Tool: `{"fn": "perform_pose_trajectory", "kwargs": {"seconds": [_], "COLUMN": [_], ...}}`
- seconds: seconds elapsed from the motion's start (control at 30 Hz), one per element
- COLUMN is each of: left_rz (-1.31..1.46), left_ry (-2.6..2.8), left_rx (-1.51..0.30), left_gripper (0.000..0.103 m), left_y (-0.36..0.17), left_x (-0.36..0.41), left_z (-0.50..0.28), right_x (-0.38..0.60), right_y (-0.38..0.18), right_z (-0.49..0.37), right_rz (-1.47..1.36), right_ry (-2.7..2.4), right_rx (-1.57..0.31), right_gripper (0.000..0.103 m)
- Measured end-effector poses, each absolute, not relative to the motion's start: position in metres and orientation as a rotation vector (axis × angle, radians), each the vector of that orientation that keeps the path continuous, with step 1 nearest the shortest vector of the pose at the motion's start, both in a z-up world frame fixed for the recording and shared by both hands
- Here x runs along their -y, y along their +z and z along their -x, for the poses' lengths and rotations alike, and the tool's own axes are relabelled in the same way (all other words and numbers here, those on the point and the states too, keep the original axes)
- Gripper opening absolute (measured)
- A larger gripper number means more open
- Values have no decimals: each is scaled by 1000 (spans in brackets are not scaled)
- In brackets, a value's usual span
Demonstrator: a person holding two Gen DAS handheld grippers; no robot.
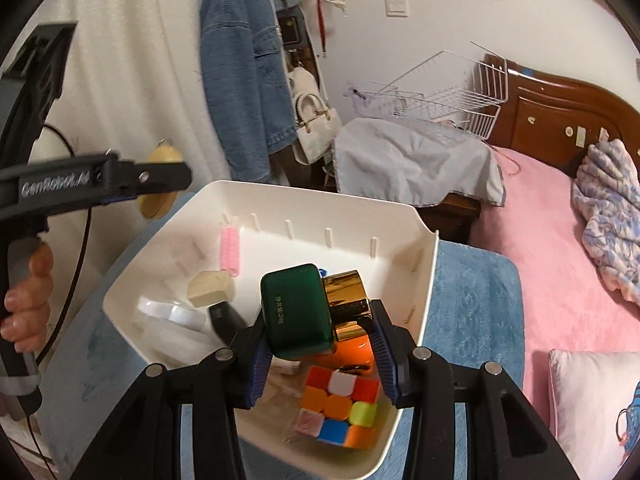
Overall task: Organize rigid objects
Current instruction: 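Carry the green bottle and gold compact over the white tray with both tools, then open both tools to drop the bottle and compact into the tray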
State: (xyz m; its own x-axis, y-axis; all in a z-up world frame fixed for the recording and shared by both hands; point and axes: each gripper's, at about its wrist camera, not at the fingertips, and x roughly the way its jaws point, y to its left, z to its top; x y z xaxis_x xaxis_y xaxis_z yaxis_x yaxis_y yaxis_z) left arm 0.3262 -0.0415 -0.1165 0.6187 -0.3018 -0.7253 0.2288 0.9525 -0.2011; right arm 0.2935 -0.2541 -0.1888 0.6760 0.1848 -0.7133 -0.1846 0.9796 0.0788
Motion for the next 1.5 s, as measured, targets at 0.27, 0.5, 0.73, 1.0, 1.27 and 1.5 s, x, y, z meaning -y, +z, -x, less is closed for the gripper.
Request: {"fn": "perform_pose_trajectory", "kwargs": {"seconds": [0.27,0.5,0.73,1.0,1.27,1.5], "left_rz": [67,60,56,38,30,44], "left_ry": [-335,-348,-353,-315,-302,-295], "left_rx": [-823,-803,-793,-779,-786,-768], "left_gripper": [59,59,59,83,84,84], "left_y": [-121,-117,-111,-101,-94,-86], "left_x": [49,55,56,56,50,42], "left_z": [-323,-322,-318,-309,-296,-286], "right_x": [261,261,262,266,260,262], "right_y": [-196,-198,-194,-185,-174,-168], "right_z": [-302,-305,-304,-298,-291,-284], "right_rz": [-30,-31,-40,-77,-29,-34], "right_ry": [201,212,222,230,234,214], "right_rx": [-807,-812,-802,-761,-738,-726], "right_gripper": [45,46,46,65,73,80]}}
